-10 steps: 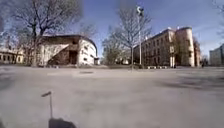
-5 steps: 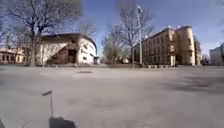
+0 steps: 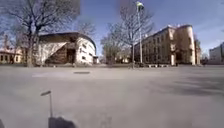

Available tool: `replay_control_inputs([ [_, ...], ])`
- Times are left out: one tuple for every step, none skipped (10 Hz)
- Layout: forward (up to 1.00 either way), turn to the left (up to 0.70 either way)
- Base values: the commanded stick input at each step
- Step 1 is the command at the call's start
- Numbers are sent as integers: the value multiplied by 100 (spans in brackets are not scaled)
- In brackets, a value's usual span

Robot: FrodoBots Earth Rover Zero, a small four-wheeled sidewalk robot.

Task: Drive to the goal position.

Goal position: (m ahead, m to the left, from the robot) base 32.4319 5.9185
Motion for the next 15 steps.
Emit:
replay_control_inputs([
  [100, 0],
  [100, 0],
  [100, 0],
  [100, 0],
  [100, 19],
  [100, 40],
  [100, 40],
  [100, 40],
  [100, 40],
  [100, 17],
  [100, 1],
  [100, 0],
  [100, 0],
  [100, 0],
  [100, 0],
])
